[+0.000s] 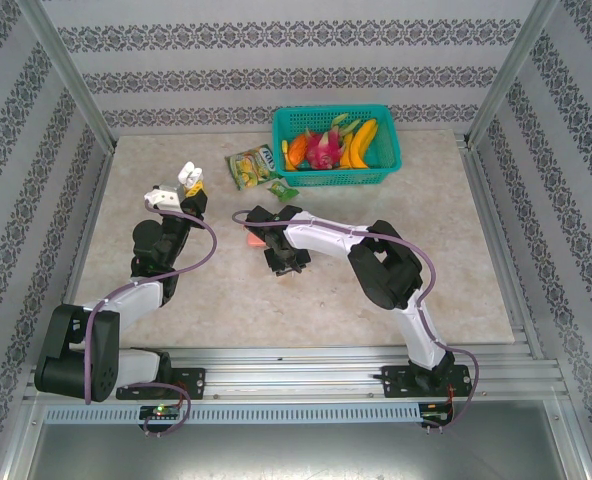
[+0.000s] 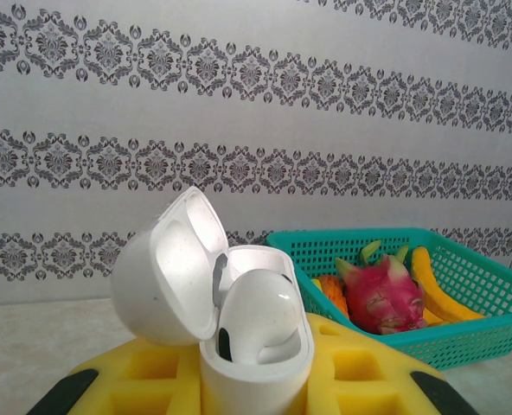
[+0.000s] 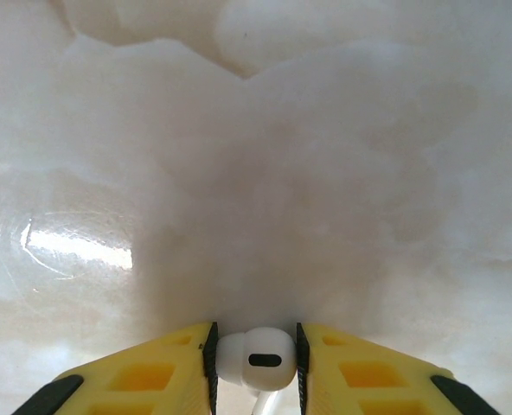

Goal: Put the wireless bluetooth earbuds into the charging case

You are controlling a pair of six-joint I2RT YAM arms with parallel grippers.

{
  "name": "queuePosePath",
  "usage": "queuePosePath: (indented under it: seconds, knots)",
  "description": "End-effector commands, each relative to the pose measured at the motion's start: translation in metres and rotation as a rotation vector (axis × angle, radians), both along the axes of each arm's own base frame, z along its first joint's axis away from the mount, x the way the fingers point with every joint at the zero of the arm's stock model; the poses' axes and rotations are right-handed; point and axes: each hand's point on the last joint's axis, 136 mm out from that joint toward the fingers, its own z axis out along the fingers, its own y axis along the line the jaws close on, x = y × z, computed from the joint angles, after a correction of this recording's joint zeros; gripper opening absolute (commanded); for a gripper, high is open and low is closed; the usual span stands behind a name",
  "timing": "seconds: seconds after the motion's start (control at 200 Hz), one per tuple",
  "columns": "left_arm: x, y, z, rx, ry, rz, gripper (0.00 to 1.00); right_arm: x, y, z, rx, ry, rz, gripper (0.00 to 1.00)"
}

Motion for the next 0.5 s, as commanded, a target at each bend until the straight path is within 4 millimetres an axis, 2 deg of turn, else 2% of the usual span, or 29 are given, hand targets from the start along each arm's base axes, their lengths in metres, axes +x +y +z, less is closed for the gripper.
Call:
queuePosePath:
  seconds: [0.0, 0.33, 0.495]
  knots:
    - [-0.004, 0.003, 0.019, -0.020, -0.047, -0.011, 0.00, 0.007, -0.004, 0.008, -0.017, -0.049, 0.020, 0.31]
    - [-0.006, -0.004, 0.023, -0.024, -0.042, -0.051, 0.00, 0.022, -0.019, 0.030, 0.023, -0.161, 0.012, 0.30]
    - [-0.008, -0.011, 0.023, -0.022, -0.035, -0.096, 0.00, 0.037, -0.029, 0.049, 0.070, -0.252, -0.003, 0.29]
